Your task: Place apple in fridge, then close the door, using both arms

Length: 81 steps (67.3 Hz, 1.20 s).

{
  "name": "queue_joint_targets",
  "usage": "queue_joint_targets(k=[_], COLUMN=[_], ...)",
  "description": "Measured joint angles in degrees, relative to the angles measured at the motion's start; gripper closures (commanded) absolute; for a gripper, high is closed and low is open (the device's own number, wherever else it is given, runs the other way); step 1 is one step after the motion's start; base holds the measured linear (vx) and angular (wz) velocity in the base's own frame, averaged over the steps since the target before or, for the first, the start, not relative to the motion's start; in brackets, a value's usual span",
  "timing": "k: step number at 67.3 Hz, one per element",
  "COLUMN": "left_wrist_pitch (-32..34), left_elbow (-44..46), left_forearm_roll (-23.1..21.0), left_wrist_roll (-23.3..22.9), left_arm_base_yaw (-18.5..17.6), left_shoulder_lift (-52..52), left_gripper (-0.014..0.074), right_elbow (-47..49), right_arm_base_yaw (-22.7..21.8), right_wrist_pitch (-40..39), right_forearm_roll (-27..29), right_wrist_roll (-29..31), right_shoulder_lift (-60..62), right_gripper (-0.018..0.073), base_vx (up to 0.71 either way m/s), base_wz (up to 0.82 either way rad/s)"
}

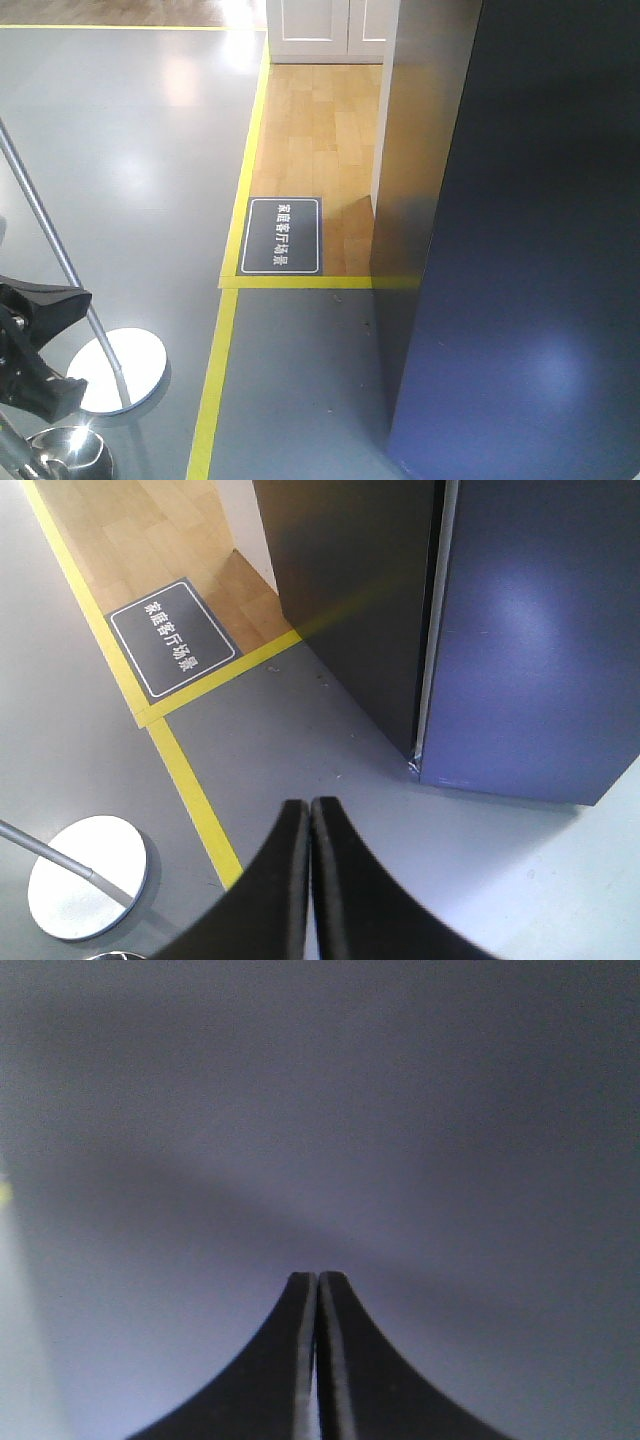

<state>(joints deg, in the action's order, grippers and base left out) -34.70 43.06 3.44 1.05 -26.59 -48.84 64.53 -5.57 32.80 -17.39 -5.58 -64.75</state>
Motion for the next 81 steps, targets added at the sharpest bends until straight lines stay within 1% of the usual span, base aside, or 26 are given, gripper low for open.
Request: queue_joint_targets(k=[4, 10, 17, 26, 33, 40, 44, 52, 81], left_wrist_pitch=[0.0, 0.0, 0.0, 0.0, 0.0, 0.0, 0.0, 0.0, 0.0], left_elbow=[0.0, 0.0, 0.0, 0.0, 0.0, 0.0, 0.0, 0.0, 0.0], left_forearm_roll=[0.0, 0.0, 0.0, 0.0, 0.0, 0.0, 0.0, 0.0, 0.0], left_wrist_roll=[0.0, 0.0, 0.0, -0.1, -0.1, -0.1, -0.1, -0.1, -0.1], left_arm_base_yaw=[0.0, 0.0, 0.0, 0.0, 0.0, 0.0, 0.0, 0.0, 0.0], left_shoulder_lift=[0.0, 0.0, 0.0, 0.0, 0.0, 0.0, 0.0, 0.0, 0.0], left_gripper=[0.0603, 0.0603, 0.0603, 0.0603, 0.0603, 0.0603, 0.0603, 0.0603, 0.0603], right_elbow=[1.5, 3.1, 5.9, 13.1, 19.0, 23.8, 24.9, 25.7, 26.1], right_arm_base_yaw=[-3.7, -7.3, -9.8, -11.4, -11.5, -11.5, -11.5, -11.5, -11.6], right_wrist_pitch=[-3.3, -6.3, -7.5, -10.1, -10.8, -7.3, -5.1, -3.1, -3.7], right_forearm_roll=[3.8, 10.5, 16.3, 20.2, 21.2, 21.7, 21.8, 21.9, 22.5], right_wrist_roll=[2.1, 4.8, 8.3, 13.0, 14.9, 15.4, 15.6, 15.7, 16.3], right_shoulder_lift=[-1.3, -3.3, -7.2, -16.1, -23.8, -29.5, -31.0, -31.5, -30.8], right_gripper=[0.0563, 0.0563, 0.0563, 0.0563, 0.0563, 0.0563, 0.0563, 0.0563, 0.0563], base_vx=[0.0, 0.0, 0.0, 0.0, 0.0, 0.0, 0.0, 0.0, 0.0], base_wz=[0.0, 0.0, 0.0, 0.0, 0.0, 0.0, 0.0, 0.0, 0.0])
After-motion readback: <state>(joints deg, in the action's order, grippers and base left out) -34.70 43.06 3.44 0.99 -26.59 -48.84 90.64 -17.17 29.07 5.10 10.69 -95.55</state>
